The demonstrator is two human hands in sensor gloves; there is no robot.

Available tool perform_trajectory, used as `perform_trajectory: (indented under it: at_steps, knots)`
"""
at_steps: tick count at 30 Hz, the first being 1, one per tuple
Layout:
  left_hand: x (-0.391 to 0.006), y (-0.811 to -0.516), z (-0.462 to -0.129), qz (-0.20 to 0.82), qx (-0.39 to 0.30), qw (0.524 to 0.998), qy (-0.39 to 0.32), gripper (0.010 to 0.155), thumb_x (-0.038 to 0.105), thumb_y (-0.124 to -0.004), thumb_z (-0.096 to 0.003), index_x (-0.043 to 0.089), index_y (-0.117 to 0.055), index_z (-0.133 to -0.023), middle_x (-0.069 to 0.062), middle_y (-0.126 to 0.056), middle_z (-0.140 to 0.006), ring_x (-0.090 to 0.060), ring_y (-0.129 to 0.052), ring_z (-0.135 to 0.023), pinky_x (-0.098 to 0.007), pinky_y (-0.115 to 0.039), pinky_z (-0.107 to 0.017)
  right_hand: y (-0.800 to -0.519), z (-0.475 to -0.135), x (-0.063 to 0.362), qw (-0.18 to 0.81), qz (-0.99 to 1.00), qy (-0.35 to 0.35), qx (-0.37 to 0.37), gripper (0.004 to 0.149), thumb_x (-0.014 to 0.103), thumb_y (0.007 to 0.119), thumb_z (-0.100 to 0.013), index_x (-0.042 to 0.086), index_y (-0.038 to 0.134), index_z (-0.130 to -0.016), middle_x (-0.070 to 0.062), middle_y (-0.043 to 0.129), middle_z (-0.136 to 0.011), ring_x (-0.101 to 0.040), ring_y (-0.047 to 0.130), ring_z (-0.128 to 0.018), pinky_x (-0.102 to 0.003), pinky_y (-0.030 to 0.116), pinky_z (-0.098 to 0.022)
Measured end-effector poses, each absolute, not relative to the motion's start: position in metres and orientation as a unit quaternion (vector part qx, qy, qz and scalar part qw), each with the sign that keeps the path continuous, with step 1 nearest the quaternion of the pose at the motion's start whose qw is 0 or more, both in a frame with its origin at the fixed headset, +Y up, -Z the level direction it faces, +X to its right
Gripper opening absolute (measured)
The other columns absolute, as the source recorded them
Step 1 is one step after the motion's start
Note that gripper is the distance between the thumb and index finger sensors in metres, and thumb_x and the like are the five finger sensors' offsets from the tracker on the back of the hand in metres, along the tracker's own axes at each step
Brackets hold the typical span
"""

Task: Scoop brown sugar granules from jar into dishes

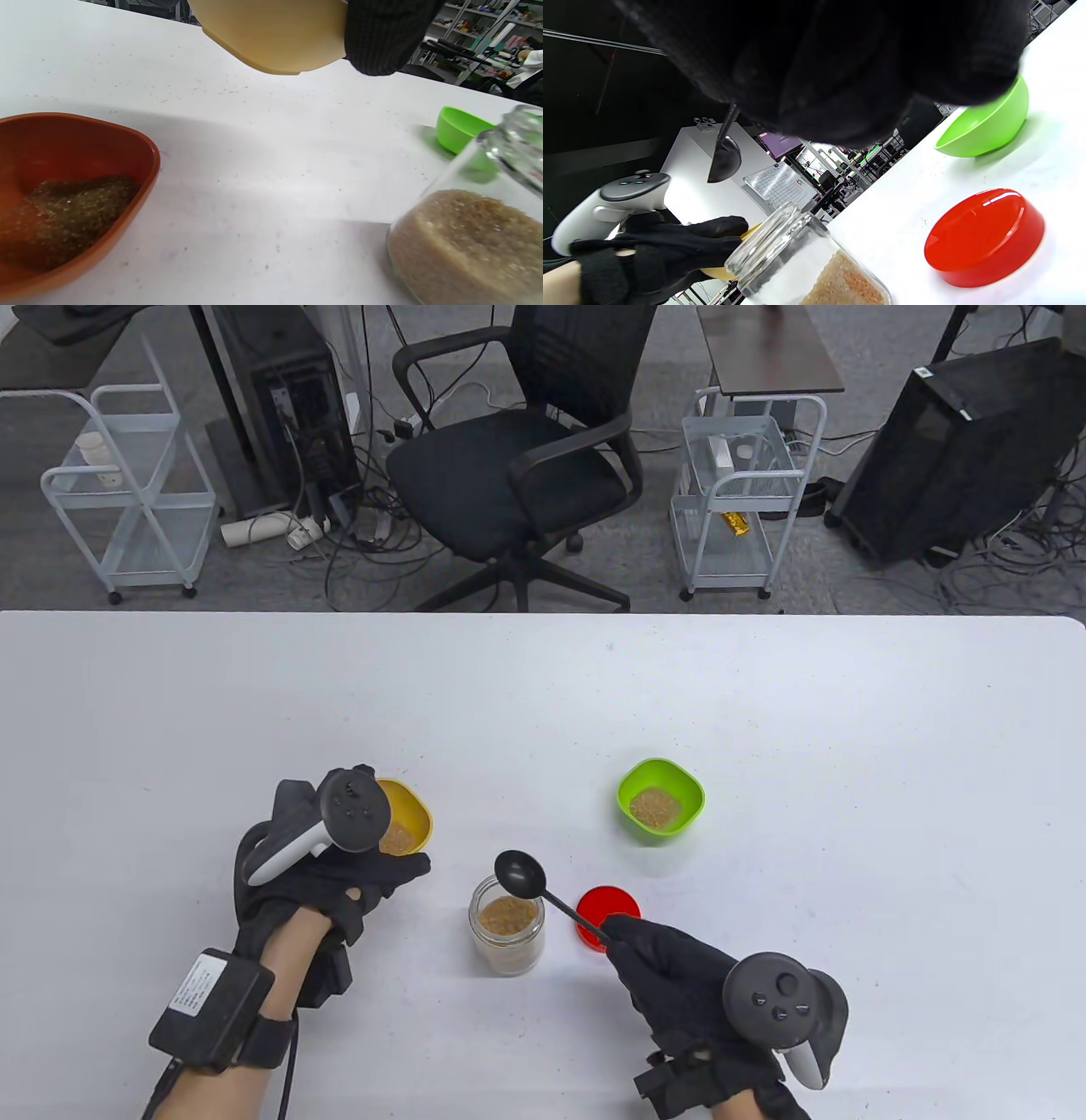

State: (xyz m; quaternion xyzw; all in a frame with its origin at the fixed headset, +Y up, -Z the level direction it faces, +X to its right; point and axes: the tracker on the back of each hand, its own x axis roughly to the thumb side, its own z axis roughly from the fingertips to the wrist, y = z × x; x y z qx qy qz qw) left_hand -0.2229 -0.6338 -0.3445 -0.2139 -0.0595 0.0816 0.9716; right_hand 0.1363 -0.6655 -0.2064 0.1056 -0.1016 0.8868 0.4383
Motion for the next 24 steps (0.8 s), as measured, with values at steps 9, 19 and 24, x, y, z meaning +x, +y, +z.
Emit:
perform_trajectory:
  at_steps: [9, 19, 24]
  knots:
    - [-0.208, -0.667, -0.377, 0.028, -0.283, 0.958, -0.016, 0.112, 0.062, -0.069, -0.0616, -0.004, 0.006, -0.113, -0.034, 0.003, -0.117, -0.058, -0.018, -0.112, -0.064, -0.041, -0.084, -0.667, -0.205, 0.137, 0.43, 0.892, -0.1, 0.098, 0.041, 0.042, 0.081, -0.051, 0.021, 0.092, -0.084, 0.01, 0.102, -0.049, -0.013, 0.106, -0.028, -0.038, 0.094, -0.035]
    - [-0.205, -0.697, -0.394, 0.008, -0.355, 0.935, 0.021, 0.112, 0.065, -0.062, -0.0617, 0.0, 0.016, -0.108, -0.028, 0.007, -0.119, -0.054, -0.015, -0.117, -0.067, -0.038, -0.083, -0.667, -0.204, 0.138, 0.43, 0.892, -0.1, 0.101, 0.041, 0.042, 0.081, -0.051, 0.022, 0.092, -0.085, 0.01, 0.102, -0.049, -0.013, 0.106, -0.028, -0.038, 0.094, -0.035]
    - [-0.206, -0.701, -0.395, -0.001, -0.36, 0.933, 0.026, 0.112, 0.065, -0.063, -0.0616, 0.001, 0.016, -0.108, -0.028, 0.007, -0.119, -0.054, -0.013, -0.118, -0.068, -0.037, -0.083, -0.667, -0.204, 0.137, 0.428, 0.892, -0.097, 0.103, 0.041, 0.042, 0.081, -0.051, 0.022, 0.092, -0.085, 0.01, 0.102, -0.049, -0.013, 0.106, -0.028, -0.038, 0.094, -0.035]
